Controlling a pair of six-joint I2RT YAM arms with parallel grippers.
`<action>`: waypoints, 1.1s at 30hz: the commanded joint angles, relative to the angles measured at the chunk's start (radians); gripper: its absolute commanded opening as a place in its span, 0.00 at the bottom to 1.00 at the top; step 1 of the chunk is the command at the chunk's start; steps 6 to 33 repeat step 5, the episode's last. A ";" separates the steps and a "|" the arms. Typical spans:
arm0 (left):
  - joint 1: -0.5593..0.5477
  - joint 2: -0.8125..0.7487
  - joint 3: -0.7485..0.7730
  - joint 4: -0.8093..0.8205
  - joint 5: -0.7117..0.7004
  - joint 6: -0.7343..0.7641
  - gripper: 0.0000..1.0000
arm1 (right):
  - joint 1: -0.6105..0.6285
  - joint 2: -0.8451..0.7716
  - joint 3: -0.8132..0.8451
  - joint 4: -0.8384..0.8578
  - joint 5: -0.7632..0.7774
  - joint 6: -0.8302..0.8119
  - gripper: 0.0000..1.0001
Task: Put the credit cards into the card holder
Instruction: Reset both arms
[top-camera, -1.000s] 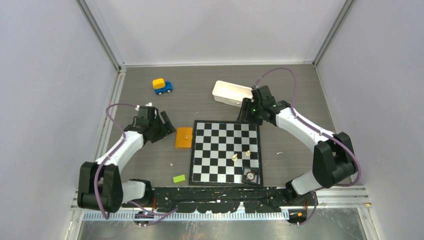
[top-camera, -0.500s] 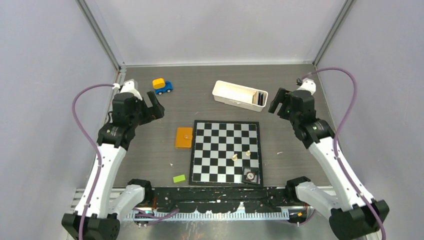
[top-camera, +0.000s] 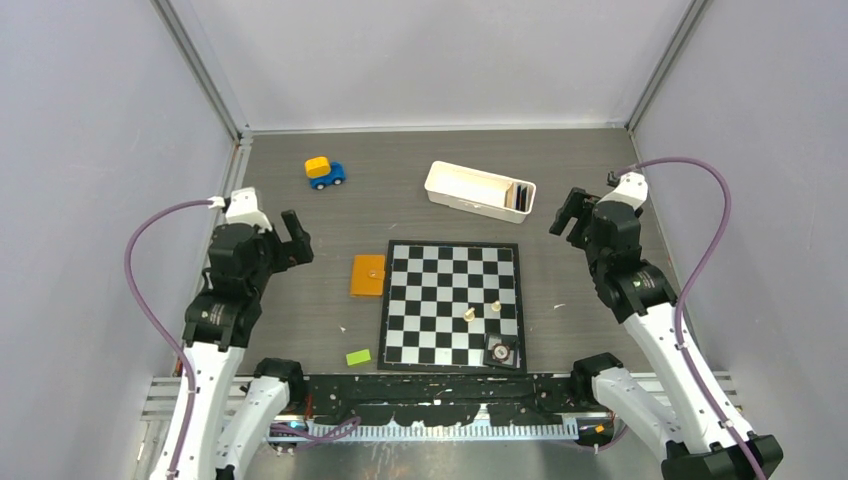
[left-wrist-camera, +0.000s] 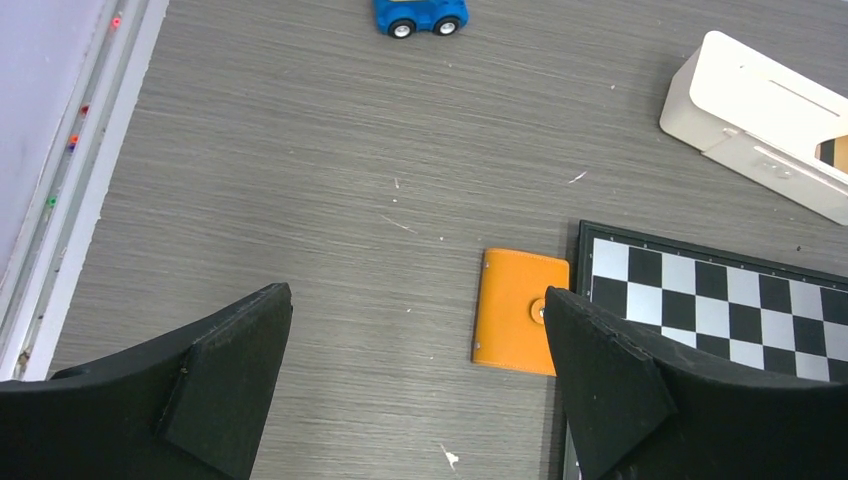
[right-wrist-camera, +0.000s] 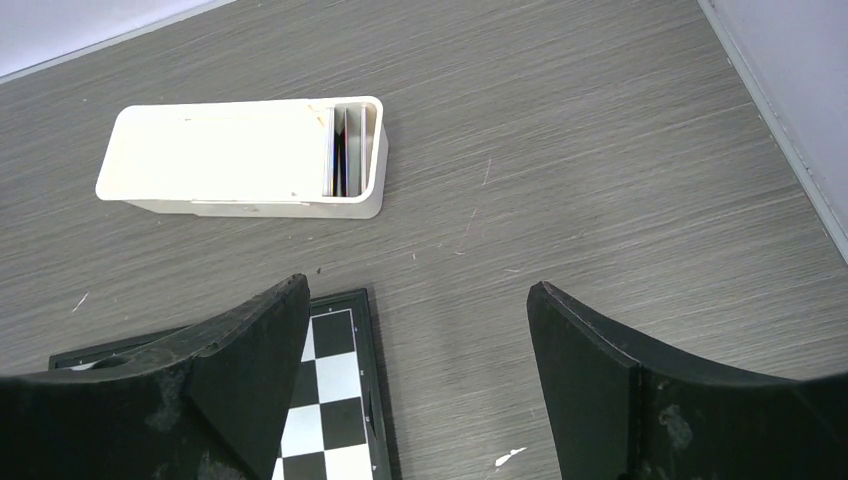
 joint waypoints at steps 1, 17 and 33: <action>0.005 0.010 0.001 0.034 -0.020 0.021 1.00 | 0.001 -0.010 0.011 0.050 0.037 -0.010 0.84; 0.005 0.034 0.006 0.025 -0.030 0.024 1.00 | 0.002 -0.026 0.010 0.044 0.043 -0.005 0.84; 0.005 0.034 0.006 0.025 -0.030 0.024 1.00 | 0.002 -0.026 0.010 0.044 0.043 -0.005 0.84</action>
